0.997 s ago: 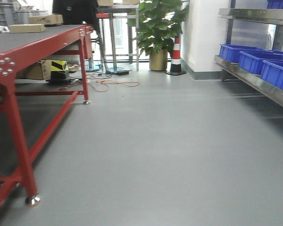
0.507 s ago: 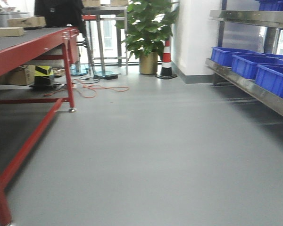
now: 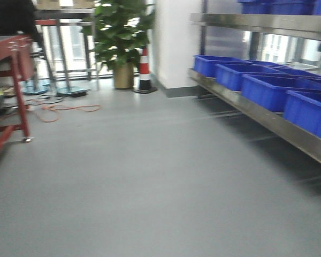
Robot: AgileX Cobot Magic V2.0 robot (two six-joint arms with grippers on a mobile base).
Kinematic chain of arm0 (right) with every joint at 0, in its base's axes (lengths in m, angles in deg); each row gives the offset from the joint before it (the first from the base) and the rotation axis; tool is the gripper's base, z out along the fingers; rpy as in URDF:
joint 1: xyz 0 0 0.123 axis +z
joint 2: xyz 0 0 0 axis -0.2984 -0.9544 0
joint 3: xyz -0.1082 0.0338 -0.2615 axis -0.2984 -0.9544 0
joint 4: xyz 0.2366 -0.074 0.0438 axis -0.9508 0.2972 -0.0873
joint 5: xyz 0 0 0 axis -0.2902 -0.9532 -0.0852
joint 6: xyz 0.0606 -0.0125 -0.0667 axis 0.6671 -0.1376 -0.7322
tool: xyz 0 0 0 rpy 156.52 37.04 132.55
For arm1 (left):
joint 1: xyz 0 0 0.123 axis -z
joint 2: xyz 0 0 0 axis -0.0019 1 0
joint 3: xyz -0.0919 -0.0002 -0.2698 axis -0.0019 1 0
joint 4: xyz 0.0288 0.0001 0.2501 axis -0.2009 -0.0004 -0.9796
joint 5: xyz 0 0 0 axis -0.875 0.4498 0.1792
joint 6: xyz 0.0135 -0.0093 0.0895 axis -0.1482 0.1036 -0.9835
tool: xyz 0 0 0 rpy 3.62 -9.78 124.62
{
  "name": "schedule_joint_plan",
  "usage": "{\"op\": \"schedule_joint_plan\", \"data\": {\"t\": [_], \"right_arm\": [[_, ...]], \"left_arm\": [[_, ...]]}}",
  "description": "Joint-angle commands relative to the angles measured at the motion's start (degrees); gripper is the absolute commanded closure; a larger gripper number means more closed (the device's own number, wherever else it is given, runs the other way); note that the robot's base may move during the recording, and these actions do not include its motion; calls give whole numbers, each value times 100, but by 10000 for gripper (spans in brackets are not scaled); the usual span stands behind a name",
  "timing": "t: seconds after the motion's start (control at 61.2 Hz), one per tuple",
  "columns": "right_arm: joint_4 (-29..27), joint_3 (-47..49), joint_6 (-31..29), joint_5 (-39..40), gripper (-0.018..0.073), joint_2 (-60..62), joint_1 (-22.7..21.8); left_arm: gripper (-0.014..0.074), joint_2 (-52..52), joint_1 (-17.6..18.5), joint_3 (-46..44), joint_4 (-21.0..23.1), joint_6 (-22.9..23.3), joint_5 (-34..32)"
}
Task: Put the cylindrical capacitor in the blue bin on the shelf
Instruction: 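Drive the base away from the table toward the blue-bin shelf, then drive up to the shelf and stop facing the blue bins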
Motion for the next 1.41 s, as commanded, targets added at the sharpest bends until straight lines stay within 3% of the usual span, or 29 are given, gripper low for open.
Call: {"op": "schedule_joint_plan", "data": {"t": [0.0, 1.389], "right_arm": [[49, 34, -30, 182, 711, 15, 25], [49, 34, -30, 182, 711, 15, 25]], "left_arm": [[707, -21, 38, -9, 19, -1, -153], [707, -21, 38, -9, 19, -1, -153]]}}
